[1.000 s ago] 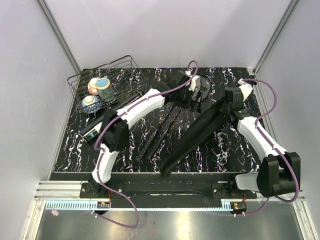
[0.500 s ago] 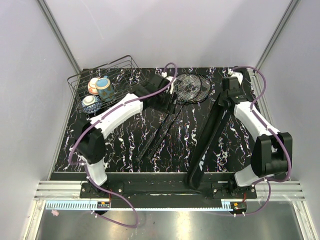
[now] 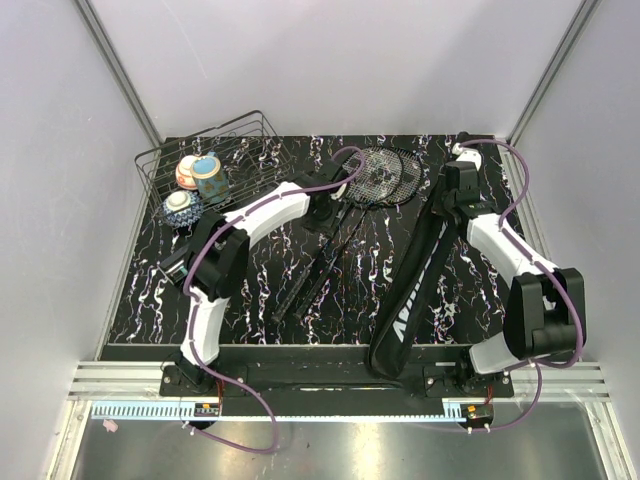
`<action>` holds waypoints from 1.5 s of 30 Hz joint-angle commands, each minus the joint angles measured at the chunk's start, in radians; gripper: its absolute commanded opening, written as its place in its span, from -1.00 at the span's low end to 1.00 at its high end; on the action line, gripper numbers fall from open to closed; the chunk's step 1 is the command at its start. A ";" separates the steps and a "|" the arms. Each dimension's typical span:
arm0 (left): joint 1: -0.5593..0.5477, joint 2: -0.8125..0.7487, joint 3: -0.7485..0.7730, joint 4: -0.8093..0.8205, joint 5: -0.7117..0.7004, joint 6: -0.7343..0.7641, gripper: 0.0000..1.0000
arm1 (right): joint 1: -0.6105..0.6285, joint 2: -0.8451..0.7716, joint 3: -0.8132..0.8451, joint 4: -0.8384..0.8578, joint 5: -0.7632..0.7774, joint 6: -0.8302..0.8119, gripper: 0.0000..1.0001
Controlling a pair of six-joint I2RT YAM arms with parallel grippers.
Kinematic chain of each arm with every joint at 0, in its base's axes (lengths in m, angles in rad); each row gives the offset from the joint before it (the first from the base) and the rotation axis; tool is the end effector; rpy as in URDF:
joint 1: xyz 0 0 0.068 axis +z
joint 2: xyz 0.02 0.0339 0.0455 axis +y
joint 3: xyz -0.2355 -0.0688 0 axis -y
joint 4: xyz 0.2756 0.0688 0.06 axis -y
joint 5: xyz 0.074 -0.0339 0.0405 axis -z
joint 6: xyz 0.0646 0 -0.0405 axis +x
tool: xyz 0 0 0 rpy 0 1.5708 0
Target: Pack up the badminton gear
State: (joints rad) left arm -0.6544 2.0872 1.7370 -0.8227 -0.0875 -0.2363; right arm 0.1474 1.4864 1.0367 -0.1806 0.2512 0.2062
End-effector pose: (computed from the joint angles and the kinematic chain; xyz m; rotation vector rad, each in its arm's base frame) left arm 0.3758 -0.2812 0.1526 0.5455 2.6878 -0.1298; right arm 0.3829 0.0406 0.2019 0.2035 2.1699 -0.0759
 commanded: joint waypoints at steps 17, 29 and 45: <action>0.001 0.184 0.088 0.037 0.002 -0.015 -0.31 | -0.006 0.041 -0.015 0.131 -0.038 0.007 -1.00; -0.014 0.033 0.078 0.027 -0.290 0.074 -1.00 | -0.009 0.041 -0.037 0.171 -0.050 0.004 -1.00; -0.368 -0.389 -0.252 0.005 -0.825 0.025 -1.00 | -0.058 -0.005 -0.006 0.124 -0.052 0.237 -1.00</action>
State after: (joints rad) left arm -0.9222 1.7618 1.5780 -0.8120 -0.7105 -0.1715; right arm 0.1005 1.5345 0.9981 -0.0654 0.2146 0.3668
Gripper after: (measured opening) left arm 0.057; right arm 0.091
